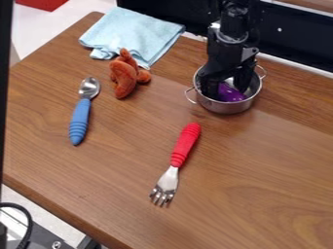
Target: Put the eggplant in the middle of the spoon and fork
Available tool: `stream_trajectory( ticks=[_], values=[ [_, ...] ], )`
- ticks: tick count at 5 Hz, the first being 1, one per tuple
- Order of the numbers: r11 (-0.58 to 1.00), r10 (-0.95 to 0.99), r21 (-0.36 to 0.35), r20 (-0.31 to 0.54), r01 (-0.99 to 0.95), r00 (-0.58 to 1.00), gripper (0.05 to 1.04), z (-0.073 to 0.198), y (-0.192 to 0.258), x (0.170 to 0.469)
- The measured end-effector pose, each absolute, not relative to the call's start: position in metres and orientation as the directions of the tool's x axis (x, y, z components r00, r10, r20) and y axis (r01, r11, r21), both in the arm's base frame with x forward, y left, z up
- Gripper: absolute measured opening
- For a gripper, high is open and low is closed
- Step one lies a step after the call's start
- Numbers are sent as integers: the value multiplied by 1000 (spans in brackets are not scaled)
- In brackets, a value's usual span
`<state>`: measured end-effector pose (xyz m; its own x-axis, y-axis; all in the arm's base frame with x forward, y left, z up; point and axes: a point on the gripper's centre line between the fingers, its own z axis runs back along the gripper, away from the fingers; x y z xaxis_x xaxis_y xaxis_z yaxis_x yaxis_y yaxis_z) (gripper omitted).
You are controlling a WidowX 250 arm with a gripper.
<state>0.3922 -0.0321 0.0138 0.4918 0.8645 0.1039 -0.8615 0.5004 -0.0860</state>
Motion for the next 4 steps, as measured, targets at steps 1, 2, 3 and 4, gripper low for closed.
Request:
stream_trajectory(
  ticks=[1,2,3,4],
  values=[
    [494,868,-88,113,-865,484,958,13,-33,393],
    [487,871,-89,122,-869,476,703,14,-31,394],
    [477,877,-88,119,-874,466,586,13,-31,393],
    [463,885,-71,100,-884,455,585,15,-31,391]
  ],
)
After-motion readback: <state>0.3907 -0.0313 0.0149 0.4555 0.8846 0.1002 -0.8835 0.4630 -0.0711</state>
